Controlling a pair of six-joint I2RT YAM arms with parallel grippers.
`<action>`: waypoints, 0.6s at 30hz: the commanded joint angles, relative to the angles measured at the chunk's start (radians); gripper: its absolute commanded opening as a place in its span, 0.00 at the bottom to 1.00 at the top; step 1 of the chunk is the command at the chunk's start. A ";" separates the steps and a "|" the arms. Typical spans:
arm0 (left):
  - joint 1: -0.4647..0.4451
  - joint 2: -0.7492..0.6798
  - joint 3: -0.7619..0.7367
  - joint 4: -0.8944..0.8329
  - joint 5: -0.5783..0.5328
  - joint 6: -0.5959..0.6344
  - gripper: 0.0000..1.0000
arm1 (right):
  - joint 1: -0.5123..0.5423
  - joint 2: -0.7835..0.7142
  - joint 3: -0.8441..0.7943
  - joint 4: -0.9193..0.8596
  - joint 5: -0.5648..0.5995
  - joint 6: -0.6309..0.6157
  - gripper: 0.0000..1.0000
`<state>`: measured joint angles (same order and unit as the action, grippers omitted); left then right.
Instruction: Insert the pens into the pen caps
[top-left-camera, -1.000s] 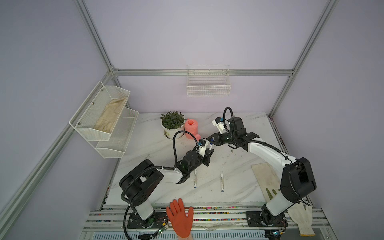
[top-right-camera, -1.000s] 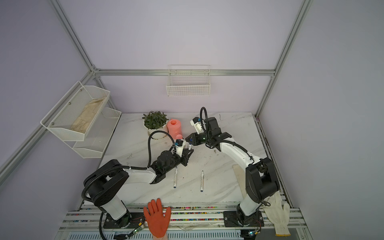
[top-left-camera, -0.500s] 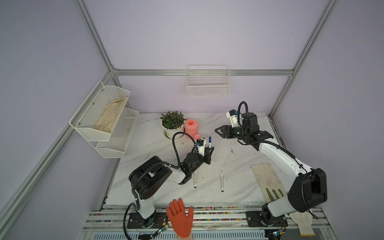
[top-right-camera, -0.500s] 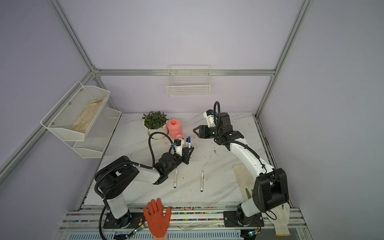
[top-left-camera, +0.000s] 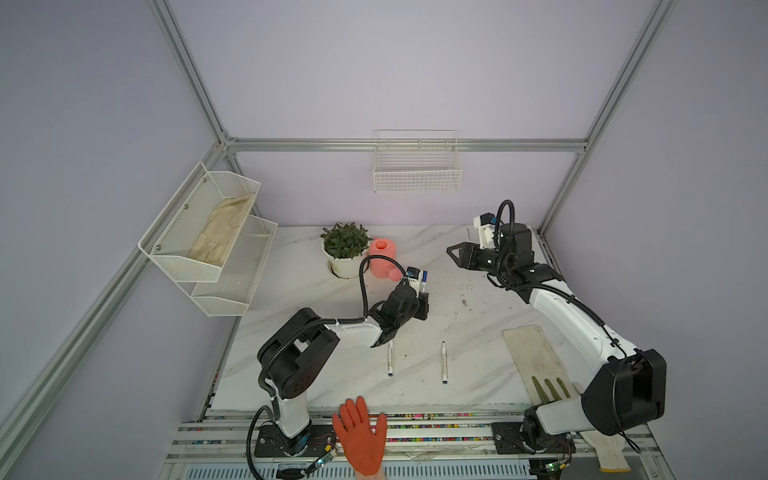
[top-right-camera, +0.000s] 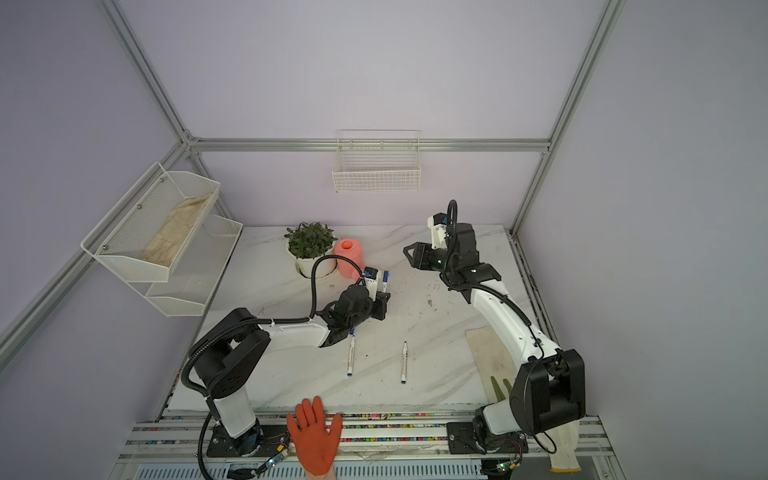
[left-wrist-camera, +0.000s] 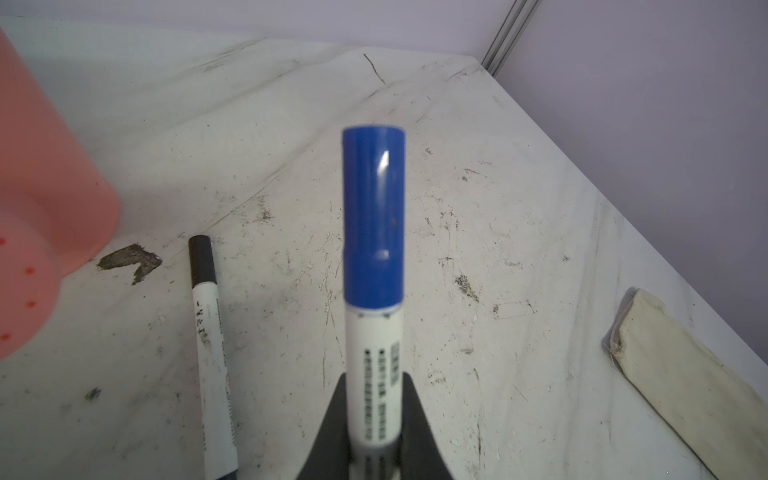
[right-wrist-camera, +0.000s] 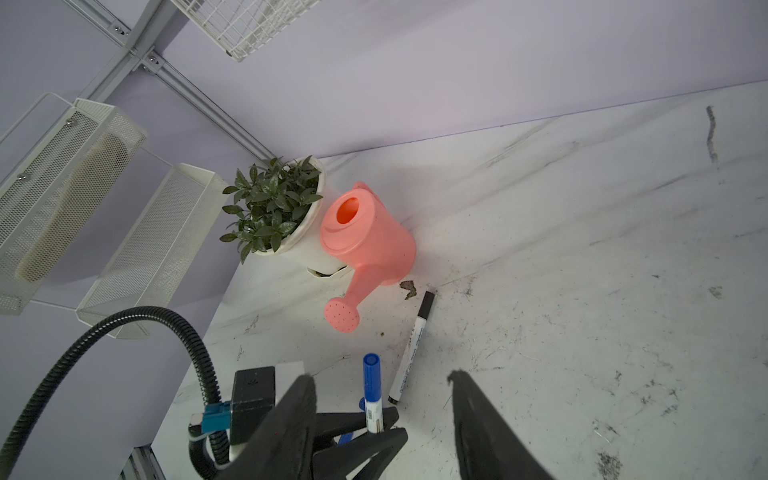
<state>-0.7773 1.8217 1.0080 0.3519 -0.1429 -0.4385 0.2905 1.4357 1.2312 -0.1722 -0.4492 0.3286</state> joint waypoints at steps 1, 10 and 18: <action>0.005 0.040 0.154 -0.198 -0.020 -0.022 0.00 | -0.005 -0.002 -0.004 -0.007 0.010 0.010 0.54; 0.012 0.162 0.329 -0.417 -0.050 -0.044 0.00 | -0.005 0.004 -0.004 -0.016 0.007 0.004 0.51; 0.015 0.248 0.439 -0.523 -0.106 -0.046 0.19 | -0.005 0.001 -0.010 -0.017 -0.002 0.001 0.49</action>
<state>-0.7685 2.0575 1.3315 -0.1112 -0.2054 -0.4732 0.2905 1.4372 1.2301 -0.1761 -0.4492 0.3286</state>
